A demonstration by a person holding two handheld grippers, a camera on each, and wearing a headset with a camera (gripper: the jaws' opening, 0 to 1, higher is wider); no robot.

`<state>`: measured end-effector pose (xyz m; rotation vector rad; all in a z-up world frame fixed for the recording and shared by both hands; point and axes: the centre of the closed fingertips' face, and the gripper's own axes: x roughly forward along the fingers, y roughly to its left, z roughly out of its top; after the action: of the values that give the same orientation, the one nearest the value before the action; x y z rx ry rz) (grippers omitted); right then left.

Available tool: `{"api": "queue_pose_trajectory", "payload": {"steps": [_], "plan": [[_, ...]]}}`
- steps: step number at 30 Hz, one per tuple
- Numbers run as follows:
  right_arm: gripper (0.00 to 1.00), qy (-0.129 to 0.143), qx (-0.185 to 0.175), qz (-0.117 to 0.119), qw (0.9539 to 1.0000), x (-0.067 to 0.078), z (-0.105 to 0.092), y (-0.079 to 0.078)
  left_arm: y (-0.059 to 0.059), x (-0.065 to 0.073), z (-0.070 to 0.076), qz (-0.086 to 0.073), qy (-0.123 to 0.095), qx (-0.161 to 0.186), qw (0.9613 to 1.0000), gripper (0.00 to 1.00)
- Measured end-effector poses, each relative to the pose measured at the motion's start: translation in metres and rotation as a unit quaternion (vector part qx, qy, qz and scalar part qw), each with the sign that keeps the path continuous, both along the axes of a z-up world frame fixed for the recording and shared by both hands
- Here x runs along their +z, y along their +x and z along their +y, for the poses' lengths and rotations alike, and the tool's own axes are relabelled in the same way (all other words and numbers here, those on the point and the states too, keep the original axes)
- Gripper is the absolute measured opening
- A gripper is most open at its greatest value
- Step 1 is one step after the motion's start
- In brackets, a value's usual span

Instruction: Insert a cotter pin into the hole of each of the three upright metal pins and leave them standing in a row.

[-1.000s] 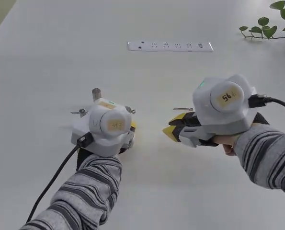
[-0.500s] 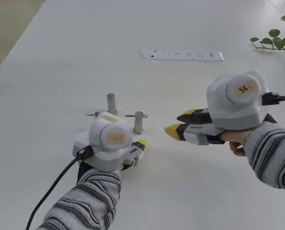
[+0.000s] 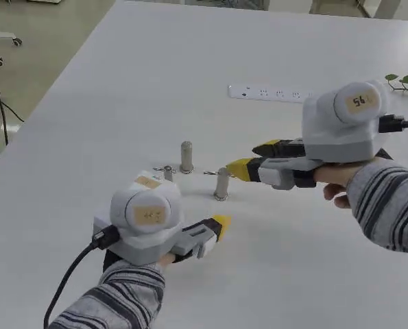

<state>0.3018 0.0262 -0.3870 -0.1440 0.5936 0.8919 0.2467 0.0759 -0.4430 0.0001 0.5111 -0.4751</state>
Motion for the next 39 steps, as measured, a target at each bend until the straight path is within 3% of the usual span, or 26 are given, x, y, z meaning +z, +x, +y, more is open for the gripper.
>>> {"api": "queue_pose_trajectory", "payload": {"steps": [6, 10, 14, 16, 22, 29, 33, 39], "plan": [[0.36, -0.006, 0.012, -0.007, 0.9999, -0.003, 0.018, 0.011, -0.006, 0.010, 0.010, -0.012, -0.008, 0.002, 0.9999, 0.72], [0.38, 0.015, 0.018, -0.009, 0.9997, 0.000, 0.034, 0.018, -0.009, 0.013, 0.016, -0.018, -0.009, 0.001, 0.9998, 0.76], [0.39, 0.008, 0.020, -0.006, 0.9998, -0.009, 0.045, 0.026, -0.011, 0.011, 0.020, -0.016, -0.005, -0.001, 0.9999, 0.84], [0.38, 0.005, 0.014, -0.004, 0.9999, -0.018, 0.048, 0.039, -0.012, 0.012, 0.022, -0.018, -0.010, -0.003, 0.9998, 0.87], [0.36, -0.002, 0.007, 0.000, 1.0000, -0.031, 0.063, 0.046, -0.010, 0.012, 0.028, -0.022, -0.008, -0.002, 0.9997, 0.94], [0.28, -0.024, 0.013, -0.002, 0.9996, -0.056, 0.077, 0.058, -0.010, 0.013, 0.031, -0.027, -0.016, 0.004, 0.9995, 0.99], [0.23, -0.031, 0.012, -0.004, 0.9994, -0.061, 0.082, 0.062, -0.010, 0.013, 0.034, -0.032, -0.001, 0.001, 0.9995, 0.99], [0.20, -0.039, 0.017, -0.006, 0.9991, -0.067, 0.086, 0.064, -0.006, 0.012, 0.038, -0.030, -0.004, 0.004, 0.9995, 0.99]]}}
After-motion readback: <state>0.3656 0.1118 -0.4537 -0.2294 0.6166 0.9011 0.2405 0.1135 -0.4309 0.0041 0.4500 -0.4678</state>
